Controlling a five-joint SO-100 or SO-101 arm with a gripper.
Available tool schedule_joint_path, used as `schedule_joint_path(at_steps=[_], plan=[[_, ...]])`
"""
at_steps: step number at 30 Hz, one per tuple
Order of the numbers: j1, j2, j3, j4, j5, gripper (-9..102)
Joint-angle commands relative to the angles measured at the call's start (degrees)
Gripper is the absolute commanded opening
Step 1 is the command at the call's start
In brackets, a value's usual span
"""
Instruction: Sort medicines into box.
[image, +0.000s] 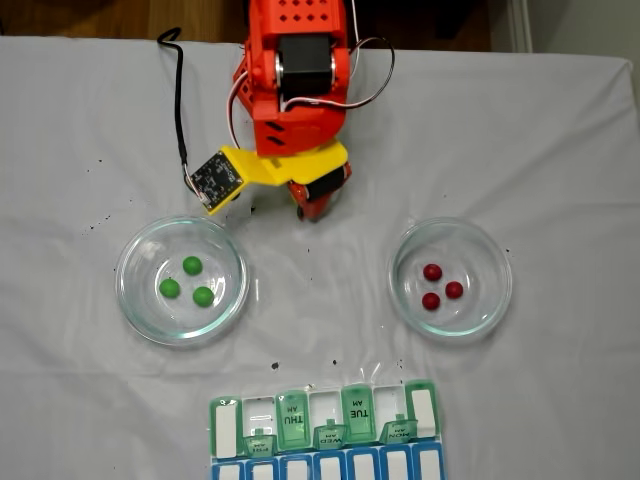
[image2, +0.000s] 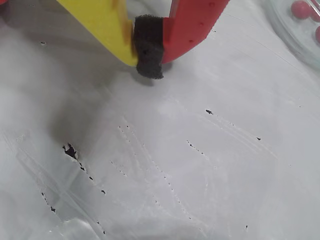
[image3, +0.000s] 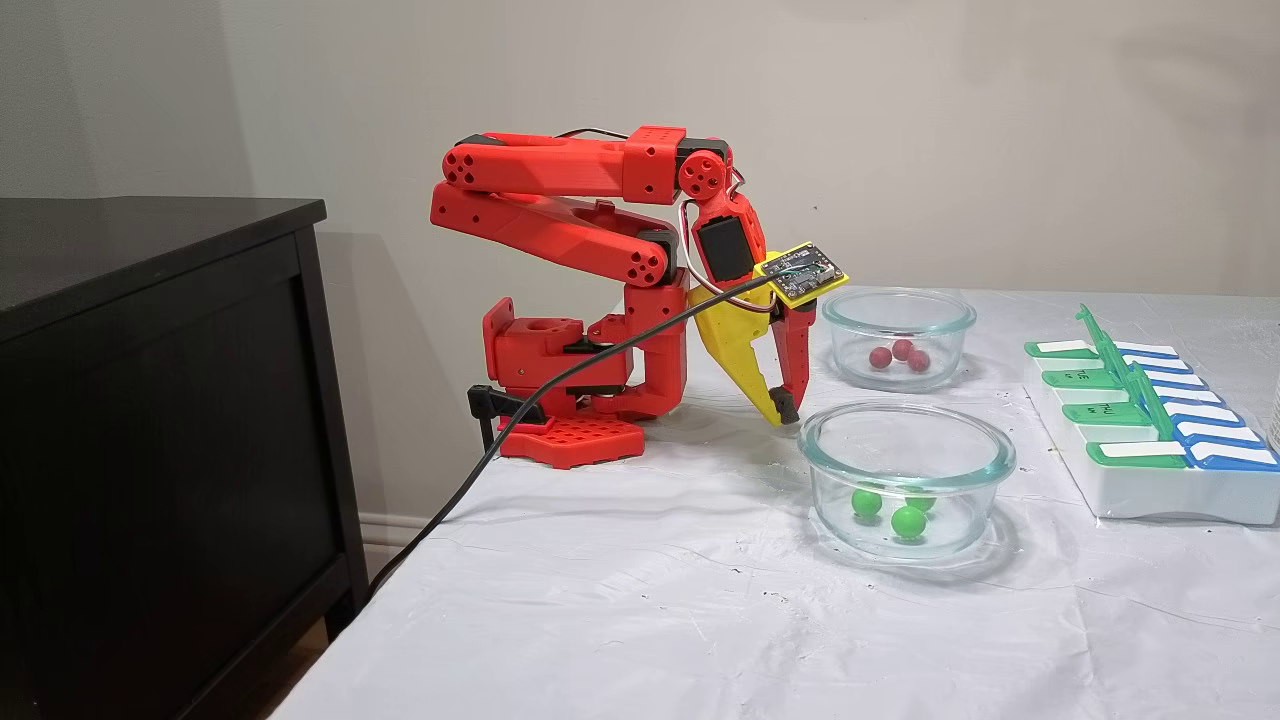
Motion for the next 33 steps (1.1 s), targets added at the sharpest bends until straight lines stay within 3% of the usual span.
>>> schedule_joint_path(at_steps=[1, 18, 33], plan=[[-0.44, 1.41, -1.23, 0.09, -0.44, 0], [0.88, 1.41, -1.14, 0.09, 0.53, 0], [-4.04, 1.41, -0.79, -1.32, -5.71, 0]])
